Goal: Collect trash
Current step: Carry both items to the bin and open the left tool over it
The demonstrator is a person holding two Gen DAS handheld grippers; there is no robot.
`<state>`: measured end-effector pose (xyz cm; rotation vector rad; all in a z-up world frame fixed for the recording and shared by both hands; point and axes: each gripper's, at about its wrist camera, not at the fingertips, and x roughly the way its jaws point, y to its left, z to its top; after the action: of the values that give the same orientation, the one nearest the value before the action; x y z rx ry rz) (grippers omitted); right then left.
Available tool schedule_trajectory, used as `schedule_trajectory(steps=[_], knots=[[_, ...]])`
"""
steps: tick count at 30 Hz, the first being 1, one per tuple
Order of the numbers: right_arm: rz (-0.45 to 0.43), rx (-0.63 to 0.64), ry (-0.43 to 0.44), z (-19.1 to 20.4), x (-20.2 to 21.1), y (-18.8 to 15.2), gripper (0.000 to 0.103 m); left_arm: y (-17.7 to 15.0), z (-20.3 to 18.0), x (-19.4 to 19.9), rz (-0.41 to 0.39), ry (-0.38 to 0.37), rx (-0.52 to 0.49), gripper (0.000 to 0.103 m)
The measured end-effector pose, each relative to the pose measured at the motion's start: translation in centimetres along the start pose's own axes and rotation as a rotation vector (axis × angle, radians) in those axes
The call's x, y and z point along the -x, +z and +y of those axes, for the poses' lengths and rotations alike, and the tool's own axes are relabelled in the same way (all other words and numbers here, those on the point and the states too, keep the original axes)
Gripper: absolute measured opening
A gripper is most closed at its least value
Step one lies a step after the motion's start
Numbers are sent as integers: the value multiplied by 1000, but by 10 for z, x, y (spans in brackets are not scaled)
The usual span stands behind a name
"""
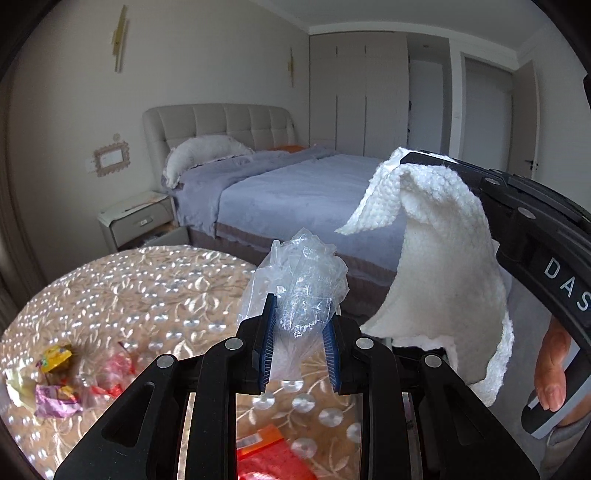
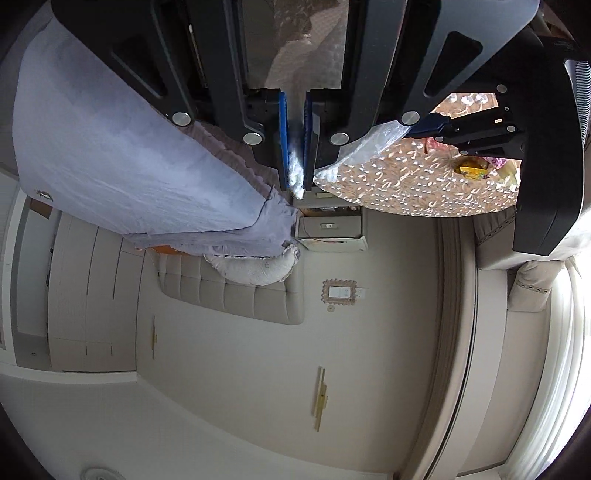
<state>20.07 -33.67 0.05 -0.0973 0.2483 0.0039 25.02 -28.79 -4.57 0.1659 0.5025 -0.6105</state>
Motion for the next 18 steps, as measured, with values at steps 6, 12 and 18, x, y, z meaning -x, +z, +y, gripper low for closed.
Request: schedule_trajectory(steps=[6, 12, 18], knots=[[28, -21, -95, -44, 6, -22, 8, 8, -50, -39, 22, -91, -42, 23], [56, -57, -205, -97, 12, -51, 8, 4, -106, -89, 83, -186, -73, 23], [110, -108, -274, -143, 5, -87, 8, -9, -164, -134, 153, -241, -121, 23]])
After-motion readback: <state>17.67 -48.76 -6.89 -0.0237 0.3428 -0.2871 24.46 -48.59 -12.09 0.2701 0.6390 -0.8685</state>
